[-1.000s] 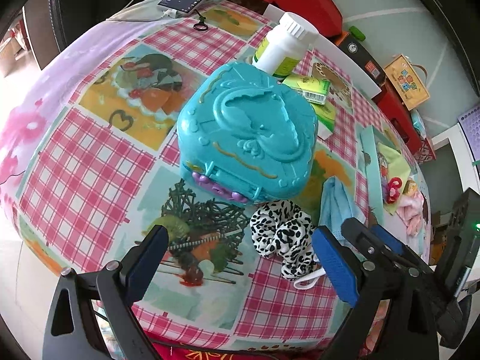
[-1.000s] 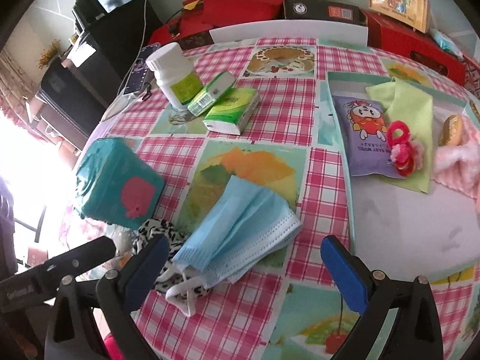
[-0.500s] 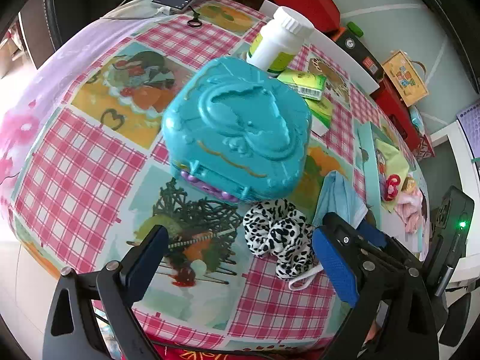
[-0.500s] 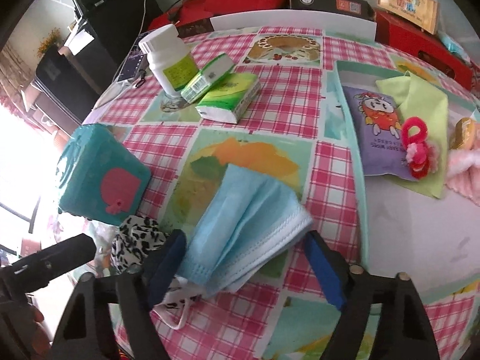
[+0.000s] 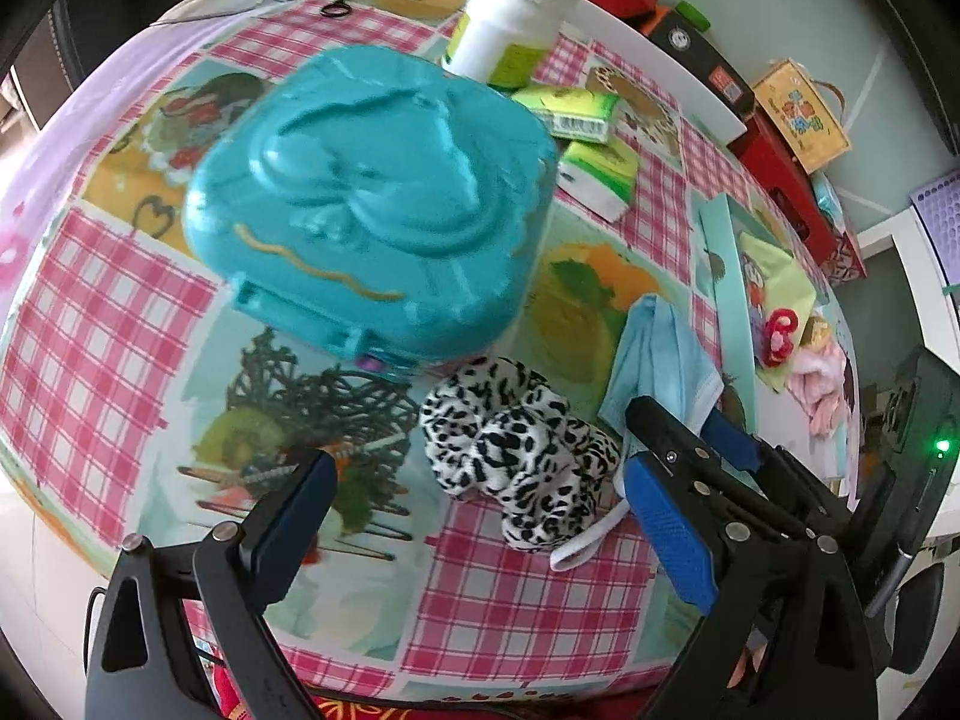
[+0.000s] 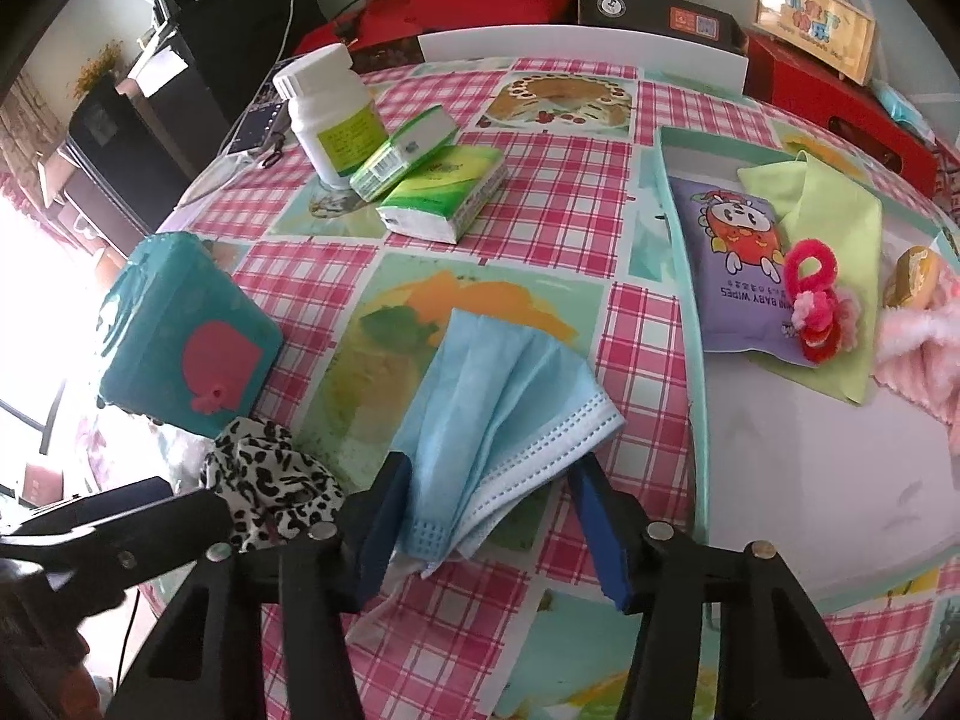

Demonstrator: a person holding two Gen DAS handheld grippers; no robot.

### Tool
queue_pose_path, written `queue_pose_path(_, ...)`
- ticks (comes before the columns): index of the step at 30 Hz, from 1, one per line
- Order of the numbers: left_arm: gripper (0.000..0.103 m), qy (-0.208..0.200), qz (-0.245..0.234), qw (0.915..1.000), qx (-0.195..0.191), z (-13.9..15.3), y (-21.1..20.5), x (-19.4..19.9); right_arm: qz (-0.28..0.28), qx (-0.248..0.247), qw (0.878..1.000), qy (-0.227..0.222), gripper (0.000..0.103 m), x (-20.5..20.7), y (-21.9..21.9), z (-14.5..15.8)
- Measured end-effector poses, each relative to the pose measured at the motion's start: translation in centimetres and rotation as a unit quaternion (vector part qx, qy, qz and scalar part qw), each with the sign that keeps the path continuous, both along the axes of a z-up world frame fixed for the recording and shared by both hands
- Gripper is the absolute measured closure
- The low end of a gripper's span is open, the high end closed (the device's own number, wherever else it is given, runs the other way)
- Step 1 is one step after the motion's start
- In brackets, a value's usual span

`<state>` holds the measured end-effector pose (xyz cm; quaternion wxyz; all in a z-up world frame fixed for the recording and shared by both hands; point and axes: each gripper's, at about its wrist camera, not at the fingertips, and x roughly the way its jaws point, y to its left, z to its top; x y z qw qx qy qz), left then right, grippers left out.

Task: Organize soft objects
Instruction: 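Lower left gripper to the leopard-print scrunchie while right gripper approaches the blue face mask, then grasp the leopard-print scrunchie with left gripper while right gripper grasps the blue face mask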

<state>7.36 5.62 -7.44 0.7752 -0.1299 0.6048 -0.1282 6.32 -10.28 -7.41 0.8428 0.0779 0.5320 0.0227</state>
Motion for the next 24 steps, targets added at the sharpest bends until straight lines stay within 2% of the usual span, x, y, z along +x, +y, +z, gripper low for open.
queue_pose_path(2,0.009,0.001,-0.006,1.0000,0.001,-0.1,-0.5,0.0,0.002,-0.003,1.000,-0.001,0.050,-0.2,-0.1,0.0)
queue_pose_path(4,0.021,0.005,-0.009,1.0000,0.001,-0.4,-0.7,-0.1,0.002,-0.005,1.000,-0.003,0.053,-0.3,-0.2,0.0)
queue_pose_path(9,0.037,0.014,-0.011,0.9998,0.003,-1.0,-1.3,-0.1,0.004,-0.006,1.000,-0.006,0.055,-0.5,-0.4,0.0)
queue_pose_path(12,0.051,0.014,-0.016,0.9998,0.001,-1.2,-1.8,0.1,0.006,-0.010,1.000,-0.006,0.055,-0.5,-0.2,0.0)
queue_pose_path(16,0.062,0.012,-0.024,0.9996,0.004,-1.4,-2.5,0.2,0.007,-0.012,1.000,-0.007,0.055,-0.5,-0.1,0.0)
queue_pose_path(21,0.063,0.011,-0.023,0.9997,0.001,-1.5,-2.4,0.2,0.009,-0.016,1.000,-0.008,0.055,-0.5,0.0,0.0)
queue_pose_path(24,0.069,0.012,-0.023,0.9997,-0.001,-1.5,-2.0,-0.1,0.009,-0.017,1.000,-0.008,0.055,-0.6,0.0,0.0)
